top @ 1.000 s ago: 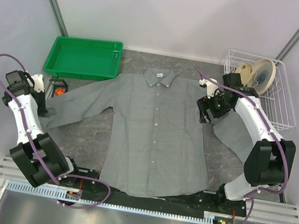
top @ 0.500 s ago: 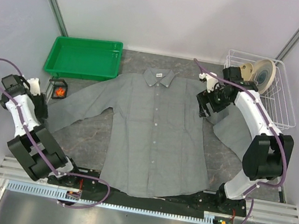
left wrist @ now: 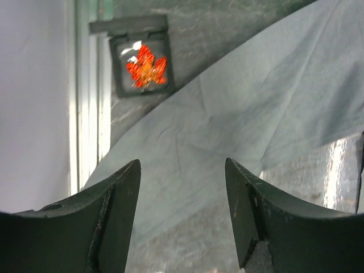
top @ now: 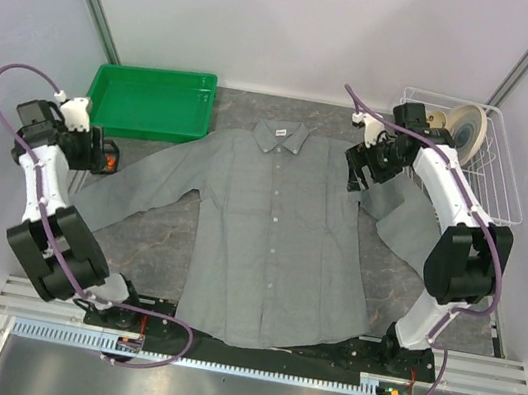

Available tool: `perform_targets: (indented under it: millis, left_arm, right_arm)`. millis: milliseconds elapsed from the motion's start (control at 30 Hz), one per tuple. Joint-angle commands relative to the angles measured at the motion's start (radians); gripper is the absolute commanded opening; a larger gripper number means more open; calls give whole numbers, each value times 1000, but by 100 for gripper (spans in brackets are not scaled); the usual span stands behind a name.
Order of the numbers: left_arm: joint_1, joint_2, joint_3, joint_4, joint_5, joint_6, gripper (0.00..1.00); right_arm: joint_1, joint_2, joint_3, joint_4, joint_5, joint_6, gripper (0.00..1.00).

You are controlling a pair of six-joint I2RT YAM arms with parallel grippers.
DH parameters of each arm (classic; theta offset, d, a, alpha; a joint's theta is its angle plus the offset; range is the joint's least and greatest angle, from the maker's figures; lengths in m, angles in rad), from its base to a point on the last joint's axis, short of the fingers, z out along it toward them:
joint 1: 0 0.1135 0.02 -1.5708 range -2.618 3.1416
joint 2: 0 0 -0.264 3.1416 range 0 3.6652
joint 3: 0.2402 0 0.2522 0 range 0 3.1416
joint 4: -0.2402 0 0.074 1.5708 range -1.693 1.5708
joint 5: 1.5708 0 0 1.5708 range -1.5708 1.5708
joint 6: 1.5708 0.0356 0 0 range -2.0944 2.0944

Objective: Pin the brooch onto the clothing

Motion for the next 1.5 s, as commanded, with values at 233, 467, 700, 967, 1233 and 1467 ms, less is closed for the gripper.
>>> perform_targets:
  millis: [233,467,700,967,1233,1467]
  left_arm:
    - [-124,319,73,326,-120,-187,71]
    - [-124,396,58,429,-141,-184,72]
    - [-127,427,41,484,-160,-175,72]
    - [-128,445,29,507,-187,-161,73]
    - [-138,473,15,521,-195,-161,75]
    - [-142,505,15,530,-206,-164,76]
  right_arm:
    - [23,32,101,5,-31,62,89]
    - [21,35,120,-15,-14,46,89]
    - [23,41,126,-26,-2,32,89]
    - [21,46,124,-31,-5,34,89]
    - [23,50,129,-37,-5,29,89]
    - [23,50,135,-43,-1,25,89]
